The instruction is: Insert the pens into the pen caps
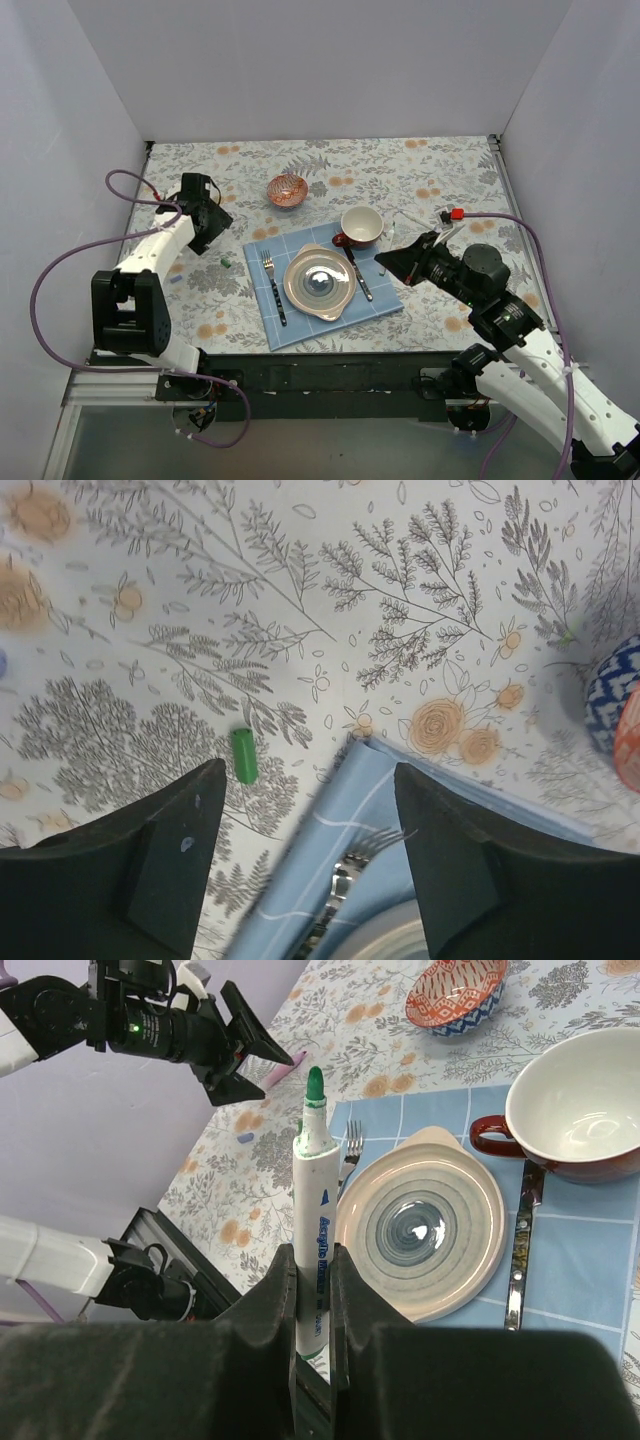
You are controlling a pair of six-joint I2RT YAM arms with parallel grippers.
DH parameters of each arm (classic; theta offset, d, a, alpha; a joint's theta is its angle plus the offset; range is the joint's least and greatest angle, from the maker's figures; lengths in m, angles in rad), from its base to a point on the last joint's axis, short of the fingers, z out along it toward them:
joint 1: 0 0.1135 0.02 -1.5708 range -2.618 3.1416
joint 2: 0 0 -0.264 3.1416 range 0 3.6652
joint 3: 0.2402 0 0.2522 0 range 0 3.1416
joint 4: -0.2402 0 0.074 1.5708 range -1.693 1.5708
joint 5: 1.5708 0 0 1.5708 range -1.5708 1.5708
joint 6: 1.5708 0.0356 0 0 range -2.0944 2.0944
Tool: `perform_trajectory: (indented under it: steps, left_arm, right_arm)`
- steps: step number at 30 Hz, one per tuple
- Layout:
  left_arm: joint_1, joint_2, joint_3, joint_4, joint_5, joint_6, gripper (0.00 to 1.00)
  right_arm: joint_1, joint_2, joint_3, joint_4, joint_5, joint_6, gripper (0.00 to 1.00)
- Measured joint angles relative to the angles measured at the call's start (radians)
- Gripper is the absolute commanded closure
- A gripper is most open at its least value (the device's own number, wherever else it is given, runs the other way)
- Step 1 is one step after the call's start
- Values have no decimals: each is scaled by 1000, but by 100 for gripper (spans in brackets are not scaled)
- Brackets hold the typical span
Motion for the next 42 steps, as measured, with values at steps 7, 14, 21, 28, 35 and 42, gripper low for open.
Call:
perform_trajectory:
  steps: [7, 14, 21, 28, 35, 42]
  left_arm:
    - [2, 71, 32, -142, -19, -319, 47]
    - [2, 151, 38, -190, -23, -426, 54]
    - [2, 193, 40, -201, -41, -436, 57]
    - [-6, 215, -18, -172, -43, -437, 56]
    - [-24, 217, -19, -161, -49, -416, 57]
    - [-40, 217, -21, -172, -68, -424, 83]
  right_arm:
    - [0, -9, 0, -1, 10, 0, 99]
    - [0, -24, 0, -3, 27, 0, 99]
    - [0, -24, 0, -1, 27, 0, 99]
    - [0, -27, 0, -2, 27, 0, 99]
    - [0, -43, 0, -2, 27, 0, 99]
    - [0, -44, -4, -1, 19, 5, 99]
